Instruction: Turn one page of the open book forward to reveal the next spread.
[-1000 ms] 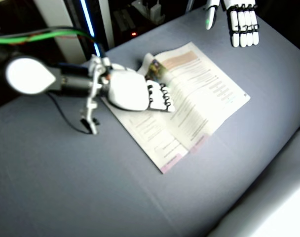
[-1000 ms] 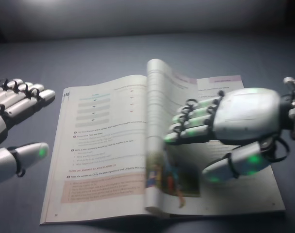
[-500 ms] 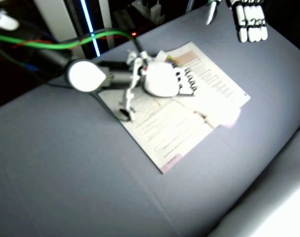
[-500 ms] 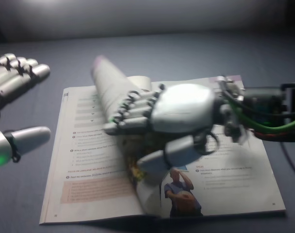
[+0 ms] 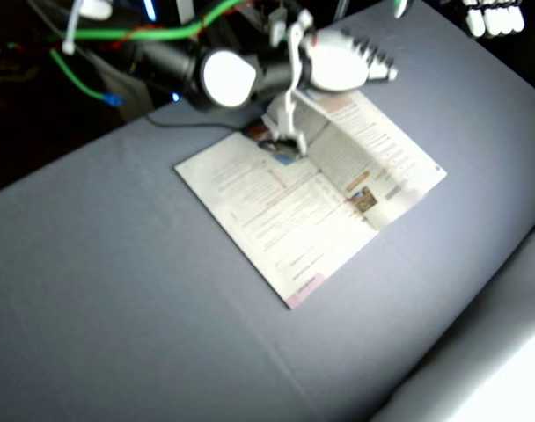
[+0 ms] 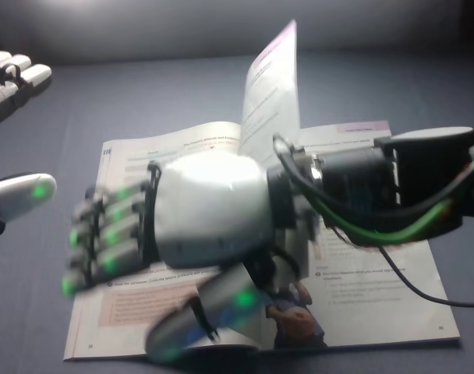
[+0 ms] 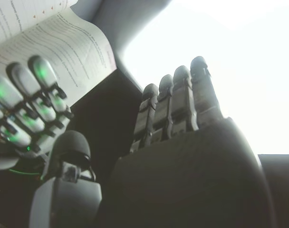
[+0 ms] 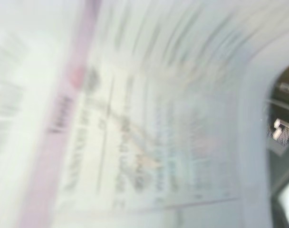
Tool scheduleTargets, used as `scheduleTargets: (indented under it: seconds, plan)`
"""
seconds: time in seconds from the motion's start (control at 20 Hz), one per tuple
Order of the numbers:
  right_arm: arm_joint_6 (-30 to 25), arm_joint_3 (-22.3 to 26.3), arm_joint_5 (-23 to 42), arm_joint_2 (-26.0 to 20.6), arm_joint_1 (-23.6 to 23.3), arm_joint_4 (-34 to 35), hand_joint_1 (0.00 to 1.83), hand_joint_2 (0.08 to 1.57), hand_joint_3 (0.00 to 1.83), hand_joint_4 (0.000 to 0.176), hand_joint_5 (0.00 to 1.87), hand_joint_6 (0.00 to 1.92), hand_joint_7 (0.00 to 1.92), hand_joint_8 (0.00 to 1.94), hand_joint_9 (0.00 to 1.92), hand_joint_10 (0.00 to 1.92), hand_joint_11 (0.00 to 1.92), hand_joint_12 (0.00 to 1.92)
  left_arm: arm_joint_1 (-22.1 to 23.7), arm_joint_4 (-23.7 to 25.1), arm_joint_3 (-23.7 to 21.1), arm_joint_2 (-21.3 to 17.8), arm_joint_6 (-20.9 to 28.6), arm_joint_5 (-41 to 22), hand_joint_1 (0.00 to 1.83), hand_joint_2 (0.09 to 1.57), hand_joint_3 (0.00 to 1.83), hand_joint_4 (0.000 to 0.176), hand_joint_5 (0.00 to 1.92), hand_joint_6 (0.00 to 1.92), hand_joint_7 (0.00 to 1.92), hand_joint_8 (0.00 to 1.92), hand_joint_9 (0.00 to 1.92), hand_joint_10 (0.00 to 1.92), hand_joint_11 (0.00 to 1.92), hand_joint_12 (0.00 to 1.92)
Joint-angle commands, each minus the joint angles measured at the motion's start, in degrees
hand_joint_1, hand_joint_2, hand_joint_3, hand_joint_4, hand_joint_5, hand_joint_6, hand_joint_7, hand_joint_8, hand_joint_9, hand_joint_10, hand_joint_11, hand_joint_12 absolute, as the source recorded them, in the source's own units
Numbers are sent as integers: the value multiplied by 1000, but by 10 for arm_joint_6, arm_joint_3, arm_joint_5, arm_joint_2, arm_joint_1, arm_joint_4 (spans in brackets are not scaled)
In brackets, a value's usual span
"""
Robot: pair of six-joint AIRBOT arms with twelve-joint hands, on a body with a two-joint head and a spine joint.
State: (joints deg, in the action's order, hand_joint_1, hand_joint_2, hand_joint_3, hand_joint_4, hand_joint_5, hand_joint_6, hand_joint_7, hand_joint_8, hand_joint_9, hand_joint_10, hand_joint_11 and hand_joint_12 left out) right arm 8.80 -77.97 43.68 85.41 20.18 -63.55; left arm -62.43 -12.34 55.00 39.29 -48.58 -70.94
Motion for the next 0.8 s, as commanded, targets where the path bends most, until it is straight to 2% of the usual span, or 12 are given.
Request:
scheduleTargets:
  seconds: [0.0,0.1,0.3,0.4,0.6,0.75]
  plan:
    - [-3,8,73,-7,-13,37,0,1268,1,0,355,1,361,1,300,1,222,47,4,-12,5,-10,1,-63,0,1261,0,0,50,3,34,2,20,5,15,7]
    - [-3,16,89,-15,-22,39,0,1288,8,0,327,5,330,5,256,5,192,34,3,-14,3,-9,1,-63,0,1276,0,0,102,7,87,6,74,9,67,32]
    - [-3,19,92,-27,-22,43,0,1309,11,0,259,0,254,0,195,0,131,8,4,-14,3,-4,1,-61,0,1299,8,0,105,6,77,6,68,6,54,27]
    - [-3,19,88,-37,-22,43,0,1313,3,0,303,5,318,9,256,10,176,28,3,-16,2,-4,1,-59,0,1295,5,0,100,2,74,3,60,1,43,22]
    - [-2,18,87,-37,-22,48,0,1316,1,0,294,10,314,8,270,9,175,27,3,-17,2,-1,1,-58,0,1293,1,0,91,2,55,1,37,1,24,14]
    - [19,17,87,-31,-31,61,0,1314,0,0,291,3,308,4,252,9,158,20,5,-18,7,4,1,-52,0,1288,0,0,75,0,42,0,19,0,0,0]
